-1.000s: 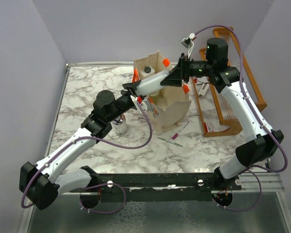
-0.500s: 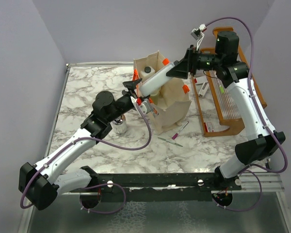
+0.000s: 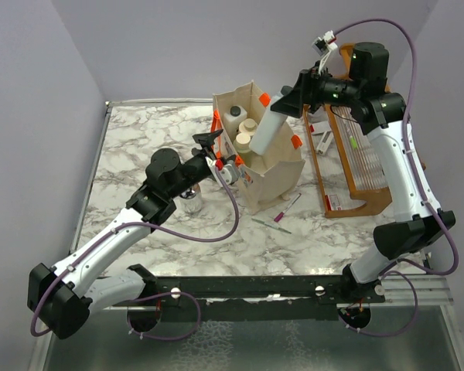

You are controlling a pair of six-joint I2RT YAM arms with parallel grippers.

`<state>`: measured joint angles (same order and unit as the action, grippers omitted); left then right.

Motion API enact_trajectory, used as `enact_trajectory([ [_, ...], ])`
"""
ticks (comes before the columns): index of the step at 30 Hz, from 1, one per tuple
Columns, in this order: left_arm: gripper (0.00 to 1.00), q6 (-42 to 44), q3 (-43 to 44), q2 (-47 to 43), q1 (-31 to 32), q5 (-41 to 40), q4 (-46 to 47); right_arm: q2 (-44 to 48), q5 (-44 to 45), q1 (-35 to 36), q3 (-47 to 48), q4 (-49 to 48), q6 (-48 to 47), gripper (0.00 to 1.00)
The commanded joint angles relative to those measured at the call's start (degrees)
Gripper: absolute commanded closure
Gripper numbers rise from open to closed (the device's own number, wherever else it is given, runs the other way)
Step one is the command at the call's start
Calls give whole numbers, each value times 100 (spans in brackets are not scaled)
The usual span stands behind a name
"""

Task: Place the personal care products into the canvas bag
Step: Adjust the care product in the canvas bag, then place the care product in the canvas bag.

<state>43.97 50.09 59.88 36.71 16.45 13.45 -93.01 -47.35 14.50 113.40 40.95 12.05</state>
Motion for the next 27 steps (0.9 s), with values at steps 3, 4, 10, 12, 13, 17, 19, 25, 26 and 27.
enact_trajectory([
  [3,24,-108,-55,-100,-23,62,1,198,606,-29,65,-260,-426,99],
  [4,24,-114,-55,-91,-23,75,16,194,674,-11,46,-262,-485,99],
  [10,24,-168,-3,-37,-23,183,-23,161,1234,242,-144,-366,-875,99],
  [12,24,-226,-3,-22,-23,151,-20,185,1486,371,-289,-464,-1030,99],
  [13,24,-272,-1,-16,-23,134,-20,215,1620,450,-390,-542,-1126,99],
  [17,23,-398,-16,0,-23,152,-27,319,2137,791,-843,-857,-1468,99],
  [19,23,-438,-19,8,-19,174,-51,363,2354,926,-1097,-1048,-1626,99],
  [25,23,-566,-57,36,-23,21,-22,526,3082,1370,-2013,-1862,-2188,99],
  [26,23,-575,-57,47,-23,-9,-20,551,3174,1404,-2174,-2021,-2235,99],
  [27,23,-568,-49,63,-18,-38,-6,560,3259,1451,-2310,-2176,-2280,99],
])
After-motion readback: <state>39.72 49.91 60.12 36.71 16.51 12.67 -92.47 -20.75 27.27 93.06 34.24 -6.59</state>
